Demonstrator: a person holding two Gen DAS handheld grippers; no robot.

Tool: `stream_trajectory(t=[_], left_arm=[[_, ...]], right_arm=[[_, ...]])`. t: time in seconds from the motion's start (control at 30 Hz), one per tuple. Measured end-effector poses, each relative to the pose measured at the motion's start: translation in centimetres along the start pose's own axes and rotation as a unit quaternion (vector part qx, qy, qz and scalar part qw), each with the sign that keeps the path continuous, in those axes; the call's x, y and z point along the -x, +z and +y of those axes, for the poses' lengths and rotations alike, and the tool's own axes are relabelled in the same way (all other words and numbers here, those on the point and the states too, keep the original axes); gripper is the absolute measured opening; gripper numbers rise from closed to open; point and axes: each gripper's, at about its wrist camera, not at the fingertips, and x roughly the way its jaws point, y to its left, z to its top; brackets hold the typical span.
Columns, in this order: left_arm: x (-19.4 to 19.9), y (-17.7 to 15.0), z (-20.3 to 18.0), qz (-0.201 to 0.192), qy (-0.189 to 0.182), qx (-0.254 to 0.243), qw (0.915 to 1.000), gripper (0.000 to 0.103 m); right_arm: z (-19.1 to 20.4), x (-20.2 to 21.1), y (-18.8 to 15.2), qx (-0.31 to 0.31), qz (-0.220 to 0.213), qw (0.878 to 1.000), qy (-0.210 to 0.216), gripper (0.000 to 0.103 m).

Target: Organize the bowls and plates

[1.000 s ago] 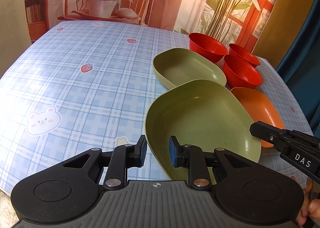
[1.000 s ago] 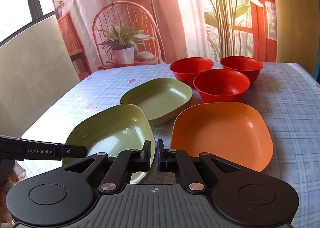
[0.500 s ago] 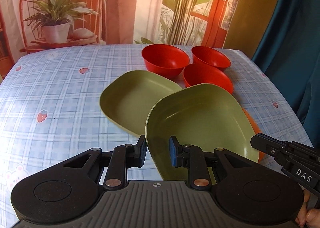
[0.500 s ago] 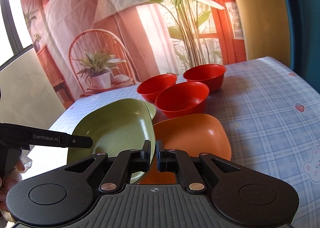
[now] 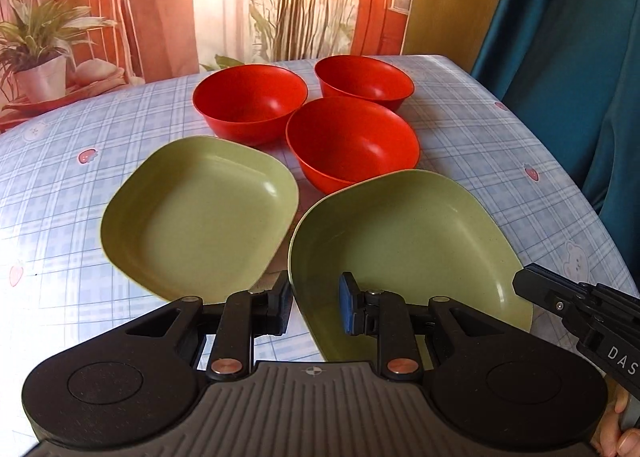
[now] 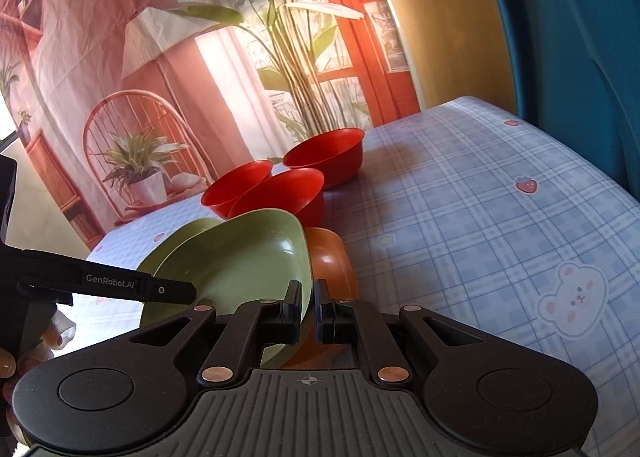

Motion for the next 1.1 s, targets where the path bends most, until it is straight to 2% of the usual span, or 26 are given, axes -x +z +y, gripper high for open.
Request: stream_trajectory(t=[0.43, 0.83, 0.9, 0.97, 1.1], left_arm=[[-1.6, 1.1, -1.2, 0.003, 0.009, -0.028, 0.9996, 0.026], [-1.5, 1.0, -1.5, 0.001, 0.016, -0.046, 0.9988, 0.027], [-1.4, 0.9, -1.5, 0.003, 0.018, -0.050, 0.9986, 0.034], [-1.3, 0.7, -1.5, 0.005, 0.017, -0.053, 0.9984, 0.047], [-1.2, 0.6, -1.2, 0.002, 0.024, -0.049, 0.9985, 0.053]], right_arm=[[-1.0, -0.3, -0.2, -0.011, -0.002, 1.000, -0.020, 0.008], [-1.3, -1.0, -0.2, -0.008, 0.000, 1.000, -0.024, 0.009], [-1.3, -1.1, -0.2, -0.008, 0.000, 1.000, -0.024, 0.009], [-1.2, -1.2, -0.2, -0.007, 0.000, 1.000, -0.023, 0.009], [-1.2, -1.3, -0.2, -0.006, 0.002, 1.000, -0.027, 0.009]])
